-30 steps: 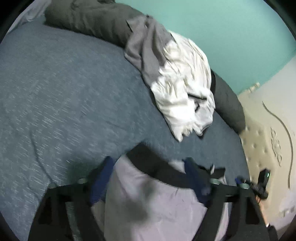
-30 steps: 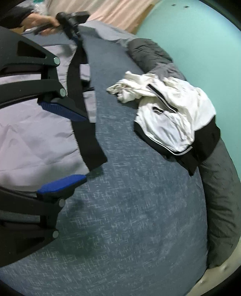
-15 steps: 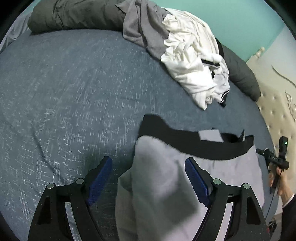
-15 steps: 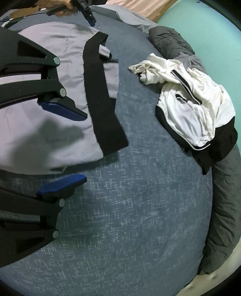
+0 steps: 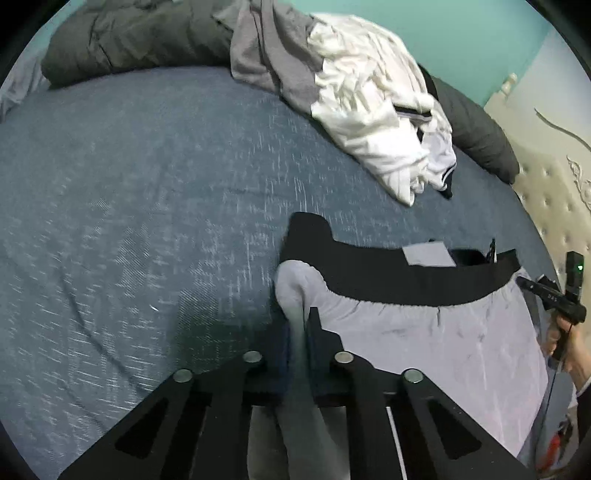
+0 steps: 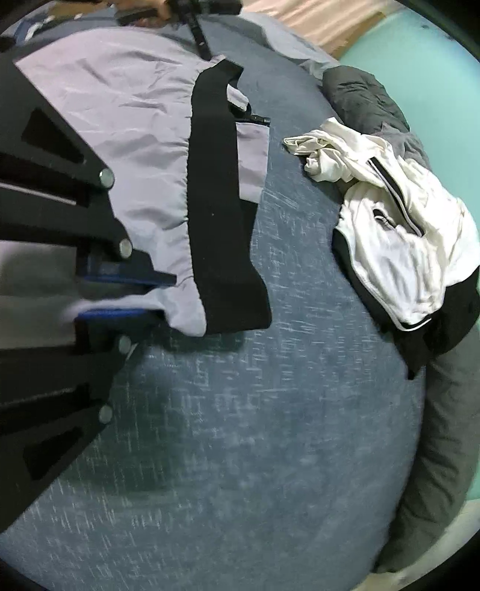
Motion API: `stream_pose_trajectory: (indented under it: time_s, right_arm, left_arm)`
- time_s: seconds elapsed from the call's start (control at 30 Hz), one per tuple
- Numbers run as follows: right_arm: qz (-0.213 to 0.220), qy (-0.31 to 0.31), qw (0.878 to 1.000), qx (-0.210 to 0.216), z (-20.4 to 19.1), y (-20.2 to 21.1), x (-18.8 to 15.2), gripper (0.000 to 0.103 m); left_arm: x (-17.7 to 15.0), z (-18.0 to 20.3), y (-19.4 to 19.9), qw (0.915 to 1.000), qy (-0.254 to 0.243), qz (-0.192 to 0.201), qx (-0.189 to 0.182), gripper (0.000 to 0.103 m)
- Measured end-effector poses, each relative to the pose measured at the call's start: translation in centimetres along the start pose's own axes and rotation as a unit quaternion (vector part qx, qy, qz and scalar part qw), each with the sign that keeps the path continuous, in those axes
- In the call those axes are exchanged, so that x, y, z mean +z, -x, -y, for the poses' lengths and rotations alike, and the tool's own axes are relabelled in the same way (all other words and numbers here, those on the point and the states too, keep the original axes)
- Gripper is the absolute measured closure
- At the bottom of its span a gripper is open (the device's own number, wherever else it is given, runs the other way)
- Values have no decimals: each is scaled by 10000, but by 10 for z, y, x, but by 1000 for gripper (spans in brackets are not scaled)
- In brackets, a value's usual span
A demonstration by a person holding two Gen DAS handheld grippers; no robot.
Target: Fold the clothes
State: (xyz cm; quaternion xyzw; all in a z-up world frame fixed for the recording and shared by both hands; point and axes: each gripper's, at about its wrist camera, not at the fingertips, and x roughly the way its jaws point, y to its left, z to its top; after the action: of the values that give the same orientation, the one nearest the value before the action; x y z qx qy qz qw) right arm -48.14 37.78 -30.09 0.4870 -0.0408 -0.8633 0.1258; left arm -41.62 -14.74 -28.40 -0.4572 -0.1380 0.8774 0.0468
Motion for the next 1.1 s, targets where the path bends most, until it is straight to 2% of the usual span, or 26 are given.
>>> stream_pose_trajectory:
  time_s: [0.13,0.27,0.37,0.4,0.43,0.5,0.57,0.63,0.7,0.83,0.9,1.0,1.1]
  right_arm:
    - [379,76,9987,-344,-2,20,9,100]
    - [261,150,9974,-658,-6,11,14,100]
    - [99,177,9957,-904,-8,-2,10,99]
    - [70,176,9951,-972,-9,-5,9,99]
    - [42,175,9944,-1041,-9,-7,7,96]
    - [-16,173,9929,-1177,-11,-13,4,87]
    - [150,149,9918,-1263,-12,-2,5,75]
    - [427,-79,9909,-1276,-12,21,7,63]
    - [734,-417,9919,-952,-14,47,4,62]
    - [1119,-774,9907,39,-40,94,-20,62]
    - [1111,-832,9886,591,-63,110,-42,62]
    - [1001,-869,9839,1197,-98,123,-77,62]
    - [805,-564,9841,1478,-143,124,-113,66]
  left_arm:
    - [7,1,9,9998,-31,171,138,97]
    - [5,4,-7,9996,-104,-12,260,97]
    - [-1,3,-13,9996,-51,-102,270,92]
    - [-3,3,-10,9996,-27,-94,278,88]
    - [-4,2,-6,9996,-2,-86,287,84]
    - [-8,1,0,9995,48,-71,303,69]
    - [-10,-3,14,9995,248,24,175,62]
    - [-15,-10,32,9984,551,158,-21,61]
    - [-22,-9,50,9974,645,274,-135,60]
    - [-51,-1,86,9954,729,543,-296,57]
    - [-70,2,101,9949,730,611,-329,55]
    - [-107,2,122,9923,877,760,-422,49]
    - [-141,2,138,9889,1079,891,-499,46]
